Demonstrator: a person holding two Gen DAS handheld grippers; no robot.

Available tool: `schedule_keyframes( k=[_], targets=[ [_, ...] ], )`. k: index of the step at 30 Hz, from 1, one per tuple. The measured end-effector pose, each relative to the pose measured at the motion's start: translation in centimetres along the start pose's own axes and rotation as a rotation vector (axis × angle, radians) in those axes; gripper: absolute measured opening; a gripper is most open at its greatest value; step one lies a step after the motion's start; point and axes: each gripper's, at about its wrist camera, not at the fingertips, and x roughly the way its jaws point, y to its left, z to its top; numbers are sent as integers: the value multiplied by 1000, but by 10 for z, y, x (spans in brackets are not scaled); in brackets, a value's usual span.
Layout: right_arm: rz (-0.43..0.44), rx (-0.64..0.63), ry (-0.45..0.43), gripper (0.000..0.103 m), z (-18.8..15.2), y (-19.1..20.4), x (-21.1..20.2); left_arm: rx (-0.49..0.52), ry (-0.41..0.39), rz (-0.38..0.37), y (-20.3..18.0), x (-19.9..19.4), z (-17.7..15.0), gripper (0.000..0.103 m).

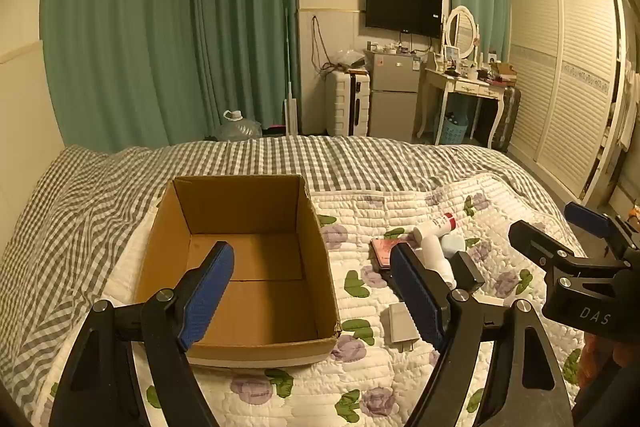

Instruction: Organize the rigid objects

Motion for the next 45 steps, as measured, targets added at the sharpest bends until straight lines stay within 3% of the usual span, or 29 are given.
schedule_keyframes(
  k=[45],
  targets=[
    [-2,-3,6,103,-1,0,2,-8,2,6,5,-2,-1,83]
  ],
)
